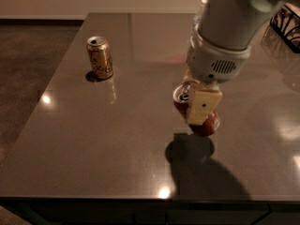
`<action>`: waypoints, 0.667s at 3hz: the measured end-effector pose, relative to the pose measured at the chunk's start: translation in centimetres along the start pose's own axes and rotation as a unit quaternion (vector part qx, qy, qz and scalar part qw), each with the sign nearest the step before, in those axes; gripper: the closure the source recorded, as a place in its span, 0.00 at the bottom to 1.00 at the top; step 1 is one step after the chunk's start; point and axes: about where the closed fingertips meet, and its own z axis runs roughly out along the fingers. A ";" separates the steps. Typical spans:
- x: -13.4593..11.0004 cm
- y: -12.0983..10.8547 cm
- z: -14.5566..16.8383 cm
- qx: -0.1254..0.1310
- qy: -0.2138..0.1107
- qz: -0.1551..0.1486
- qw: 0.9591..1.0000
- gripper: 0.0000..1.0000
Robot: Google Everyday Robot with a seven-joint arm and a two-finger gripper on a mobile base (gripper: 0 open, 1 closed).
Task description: Knock coke can over
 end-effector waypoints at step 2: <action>0.2 -5.3 2.2 0.022 0.104 0.003 0.994 1.00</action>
Offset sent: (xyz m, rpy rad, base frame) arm 0.0719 -0.0099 -0.0287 -0.3645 -0.0045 -0.0484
